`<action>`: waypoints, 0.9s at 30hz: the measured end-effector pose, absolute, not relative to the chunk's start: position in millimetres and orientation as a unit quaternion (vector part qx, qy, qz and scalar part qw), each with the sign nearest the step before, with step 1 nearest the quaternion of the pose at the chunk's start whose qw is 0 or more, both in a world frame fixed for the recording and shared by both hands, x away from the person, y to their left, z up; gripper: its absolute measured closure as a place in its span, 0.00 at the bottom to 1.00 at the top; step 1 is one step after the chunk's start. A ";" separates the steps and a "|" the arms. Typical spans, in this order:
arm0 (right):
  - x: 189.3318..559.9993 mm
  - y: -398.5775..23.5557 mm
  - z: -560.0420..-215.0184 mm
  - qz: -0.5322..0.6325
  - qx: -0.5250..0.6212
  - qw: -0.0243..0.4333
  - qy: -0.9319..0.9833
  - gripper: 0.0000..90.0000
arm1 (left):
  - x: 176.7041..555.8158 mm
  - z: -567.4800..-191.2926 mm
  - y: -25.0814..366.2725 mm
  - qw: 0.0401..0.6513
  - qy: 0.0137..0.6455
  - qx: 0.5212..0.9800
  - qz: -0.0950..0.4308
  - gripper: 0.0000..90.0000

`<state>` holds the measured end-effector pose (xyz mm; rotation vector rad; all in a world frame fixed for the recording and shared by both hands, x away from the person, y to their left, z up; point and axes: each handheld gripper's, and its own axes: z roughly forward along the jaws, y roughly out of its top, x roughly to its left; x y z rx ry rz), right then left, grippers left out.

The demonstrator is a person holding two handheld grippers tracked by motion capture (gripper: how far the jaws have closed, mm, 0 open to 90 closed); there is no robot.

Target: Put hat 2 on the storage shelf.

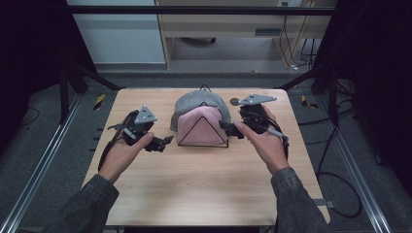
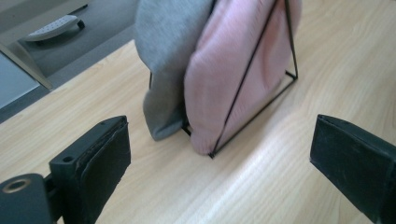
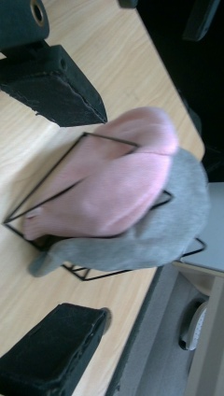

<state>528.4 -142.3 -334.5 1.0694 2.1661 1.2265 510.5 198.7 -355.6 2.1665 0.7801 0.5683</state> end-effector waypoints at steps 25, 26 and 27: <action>485.1 -171.4 -449.0 0.387 0.417 0.160 0.807 0.13 | 491.5 -434.3 240.2 0.315 0.340 0.867 0.182 0.05; 484.2 -171.5 -451.6 0.387 0.417 0.157 0.807 0.13 | 491.3 -436.4 241.5 0.312 0.342 0.868 0.179 0.05; 483.5 -172.0 -454.1 0.385 0.416 0.157 0.809 0.13 | 491.3 -440.1 242.8 0.312 0.344 0.868 0.174 0.05</action>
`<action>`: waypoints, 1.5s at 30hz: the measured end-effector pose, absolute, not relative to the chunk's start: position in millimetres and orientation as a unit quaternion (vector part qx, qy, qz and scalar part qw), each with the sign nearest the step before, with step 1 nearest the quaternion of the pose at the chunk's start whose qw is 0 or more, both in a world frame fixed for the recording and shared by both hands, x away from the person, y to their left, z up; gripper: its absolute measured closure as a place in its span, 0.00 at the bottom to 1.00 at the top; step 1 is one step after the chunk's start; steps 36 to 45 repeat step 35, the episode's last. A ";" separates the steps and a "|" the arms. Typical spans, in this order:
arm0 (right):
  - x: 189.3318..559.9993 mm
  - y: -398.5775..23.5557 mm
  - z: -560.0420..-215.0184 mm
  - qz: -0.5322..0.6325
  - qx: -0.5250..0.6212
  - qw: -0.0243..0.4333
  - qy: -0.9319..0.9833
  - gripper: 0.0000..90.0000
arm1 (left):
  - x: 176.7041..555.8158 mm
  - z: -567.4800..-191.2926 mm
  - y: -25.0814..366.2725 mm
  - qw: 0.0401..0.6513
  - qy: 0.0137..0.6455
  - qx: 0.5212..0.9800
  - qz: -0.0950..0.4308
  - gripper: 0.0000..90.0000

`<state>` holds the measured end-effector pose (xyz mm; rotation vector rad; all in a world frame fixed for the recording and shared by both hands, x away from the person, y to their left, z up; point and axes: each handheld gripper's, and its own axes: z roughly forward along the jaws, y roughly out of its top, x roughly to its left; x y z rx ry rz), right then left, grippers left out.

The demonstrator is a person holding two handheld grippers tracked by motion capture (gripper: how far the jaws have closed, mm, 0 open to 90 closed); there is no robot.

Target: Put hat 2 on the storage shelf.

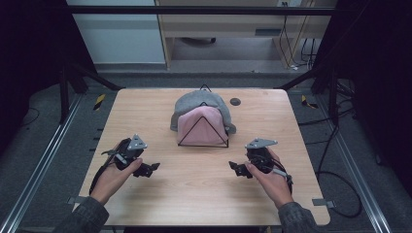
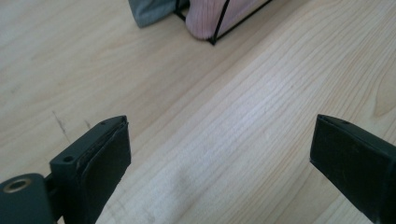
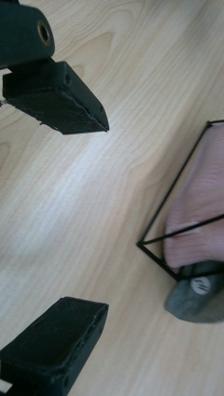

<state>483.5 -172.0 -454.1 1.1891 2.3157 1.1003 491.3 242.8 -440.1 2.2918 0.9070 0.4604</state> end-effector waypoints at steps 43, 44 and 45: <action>468.5 -166.5 -512.3 0.349 0.423 0.186 0.815 0.04 | 484.0 -502.2 260.5 0.310 0.378 0.859 0.151 0.00; 468.5 -166.5 -512.3 0.349 0.423 0.186 0.815 0.04 | 484.0 -502.2 260.5 0.310 0.378 0.859 0.151 0.00; 468.5 -166.5 -512.3 0.349 0.423 0.186 0.815 0.04 | 484.0 -502.2 260.5 0.310 0.378 0.859 0.151 0.00</action>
